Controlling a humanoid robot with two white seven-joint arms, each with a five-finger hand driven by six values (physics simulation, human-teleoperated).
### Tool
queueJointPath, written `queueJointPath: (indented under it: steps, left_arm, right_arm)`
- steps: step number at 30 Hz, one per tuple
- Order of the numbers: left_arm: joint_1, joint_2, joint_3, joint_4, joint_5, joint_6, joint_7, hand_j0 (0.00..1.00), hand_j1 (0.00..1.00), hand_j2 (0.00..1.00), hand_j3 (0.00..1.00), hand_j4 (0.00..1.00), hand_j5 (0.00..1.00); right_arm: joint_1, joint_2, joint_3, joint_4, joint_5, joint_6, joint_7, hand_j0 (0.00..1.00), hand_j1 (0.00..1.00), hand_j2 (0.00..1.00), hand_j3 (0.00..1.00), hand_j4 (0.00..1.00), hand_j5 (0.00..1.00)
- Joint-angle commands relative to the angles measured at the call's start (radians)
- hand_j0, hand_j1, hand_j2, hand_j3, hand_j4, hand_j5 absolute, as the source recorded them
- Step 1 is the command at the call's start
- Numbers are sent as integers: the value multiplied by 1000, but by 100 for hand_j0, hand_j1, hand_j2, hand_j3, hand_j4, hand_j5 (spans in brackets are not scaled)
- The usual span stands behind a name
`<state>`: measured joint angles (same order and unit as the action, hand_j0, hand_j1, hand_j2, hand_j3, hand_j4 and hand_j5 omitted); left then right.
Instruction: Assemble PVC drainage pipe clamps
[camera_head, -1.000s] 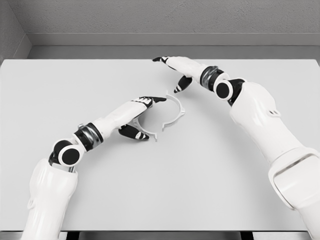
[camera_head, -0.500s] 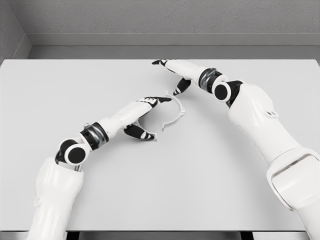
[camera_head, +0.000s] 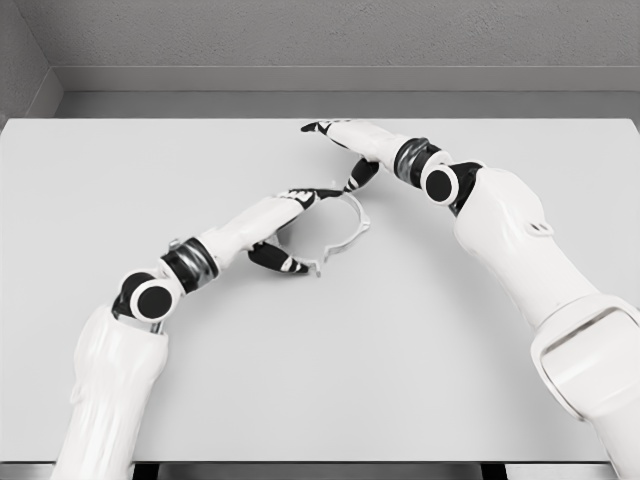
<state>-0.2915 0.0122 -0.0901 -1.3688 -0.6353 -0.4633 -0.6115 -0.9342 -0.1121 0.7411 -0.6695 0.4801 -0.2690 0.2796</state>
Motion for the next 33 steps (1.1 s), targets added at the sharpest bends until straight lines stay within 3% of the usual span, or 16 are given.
queueJointPath:
  steps: [1,6,11,27,33]
  left_arm:
    - [3,15,23,-50,22,2,1,100,100,100,100,100,100]
    - [31,98,49,-121,144,2,1,100,100,100,100,100,100]
    - [69,117,109,-171,149,0,1,100,100,100,100,100,100]
    - [57,132,110,-145,141,3,1,100,100,100,100,100,100]
    - [58,132,110,-145,141,3,1,100,100,100,100,100,100]
  right_arm:
    - [0,0,-2,-1,-3,1,0,100,100,100,100,100,100]
    - [0,3,0,-1,-3,1,0,100,100,100,100,100,100]
    - [-3,3,-2,1,-3,1,0,100,100,100,100,100,100]
    - [-23,5,-2,30,12,2,-2,100,100,100,100,100,100]
    - [-37,31,0,59,43,2,-42,100,100,100,100,100,100]
